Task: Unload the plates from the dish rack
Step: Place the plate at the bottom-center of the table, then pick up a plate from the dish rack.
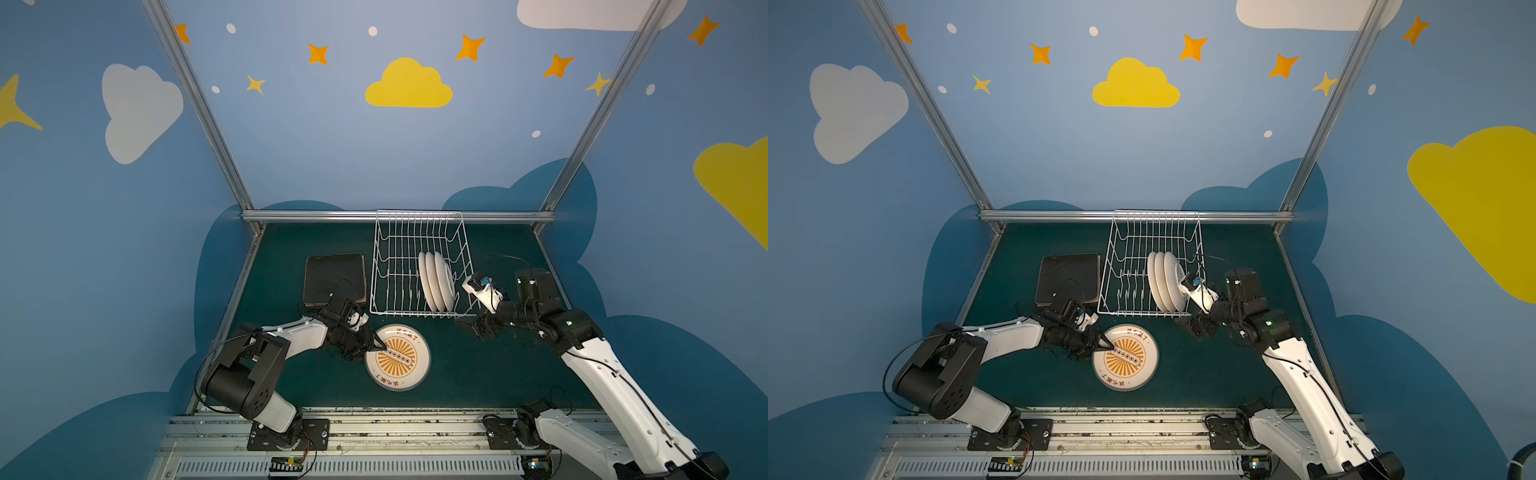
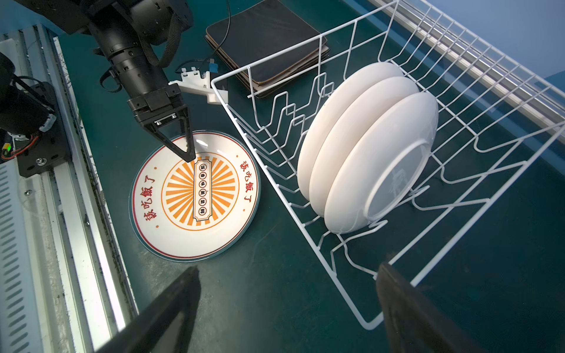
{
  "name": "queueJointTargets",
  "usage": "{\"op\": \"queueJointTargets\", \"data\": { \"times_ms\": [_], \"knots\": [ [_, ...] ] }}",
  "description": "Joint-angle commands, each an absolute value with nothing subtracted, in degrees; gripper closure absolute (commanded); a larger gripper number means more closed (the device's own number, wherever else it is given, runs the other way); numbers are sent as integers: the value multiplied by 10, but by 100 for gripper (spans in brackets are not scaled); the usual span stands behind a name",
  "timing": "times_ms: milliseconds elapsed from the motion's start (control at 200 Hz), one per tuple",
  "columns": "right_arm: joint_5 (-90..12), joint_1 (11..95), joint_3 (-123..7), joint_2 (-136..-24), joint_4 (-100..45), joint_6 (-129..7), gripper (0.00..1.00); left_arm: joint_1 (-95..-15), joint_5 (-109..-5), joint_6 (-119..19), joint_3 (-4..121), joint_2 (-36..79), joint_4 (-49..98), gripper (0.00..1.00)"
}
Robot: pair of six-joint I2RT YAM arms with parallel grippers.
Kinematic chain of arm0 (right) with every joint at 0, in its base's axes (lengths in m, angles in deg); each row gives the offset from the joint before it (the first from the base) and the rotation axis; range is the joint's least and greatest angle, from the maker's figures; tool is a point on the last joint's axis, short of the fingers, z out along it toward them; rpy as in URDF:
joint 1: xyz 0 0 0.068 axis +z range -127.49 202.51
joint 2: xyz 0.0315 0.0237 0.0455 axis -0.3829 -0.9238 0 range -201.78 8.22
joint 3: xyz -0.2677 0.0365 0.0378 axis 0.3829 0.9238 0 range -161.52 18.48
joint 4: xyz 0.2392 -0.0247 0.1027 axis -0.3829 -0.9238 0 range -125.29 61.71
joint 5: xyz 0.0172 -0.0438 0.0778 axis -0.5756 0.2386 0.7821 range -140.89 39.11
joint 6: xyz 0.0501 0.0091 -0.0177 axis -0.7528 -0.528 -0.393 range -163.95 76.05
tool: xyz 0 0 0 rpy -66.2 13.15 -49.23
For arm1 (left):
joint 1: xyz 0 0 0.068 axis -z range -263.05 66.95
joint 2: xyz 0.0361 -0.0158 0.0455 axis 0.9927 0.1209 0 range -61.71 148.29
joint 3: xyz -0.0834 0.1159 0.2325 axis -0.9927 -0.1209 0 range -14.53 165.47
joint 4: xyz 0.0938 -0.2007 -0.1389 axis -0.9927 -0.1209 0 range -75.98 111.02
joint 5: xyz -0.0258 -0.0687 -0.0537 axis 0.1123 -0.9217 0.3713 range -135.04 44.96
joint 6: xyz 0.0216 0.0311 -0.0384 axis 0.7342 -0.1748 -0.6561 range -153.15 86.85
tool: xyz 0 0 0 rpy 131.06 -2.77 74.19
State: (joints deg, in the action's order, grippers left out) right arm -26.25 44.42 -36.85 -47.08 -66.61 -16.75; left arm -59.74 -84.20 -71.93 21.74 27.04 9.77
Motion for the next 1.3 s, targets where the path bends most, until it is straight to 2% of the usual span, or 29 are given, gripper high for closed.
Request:
{"op": "queueJointTargets", "data": {
  "times_ms": [0,70,175,310,551,766,976,1016,1297],
  "knots": [
    [-257,447,-378,-479,-656,-176,10,-600,-816,-703,224,261,47,34],
    [-259,447,-375,-480,-646,-177,10,-603,-796,-702,228,242,28,27],
    [-264,447,-376,-484,-637,-177,10,-610,-777,-698,230,215,9,10],
    [-262,448,-379,-486,-637,-173,10,-619,-756,-684,239,190,-32,1],
    [-274,447,-370,-479,-605,-193,10,-641,-708,-686,261,99,-64,0],
    [-303,447,-354,-466,-557,-223,10,-649,-693,-659,392,63,-153,0],
    [-303,447,-349,-462,-517,-260,10,-649,-686,-637,525,85,-213,0],
    [-312,447,-348,-462,-499,-303,10,-649,-687,-636,546,91,-218,0],
    [-329,447,-359,-492,-456,-410,10,-646,-701,-618,629,153,-212,2]
  ]
}}
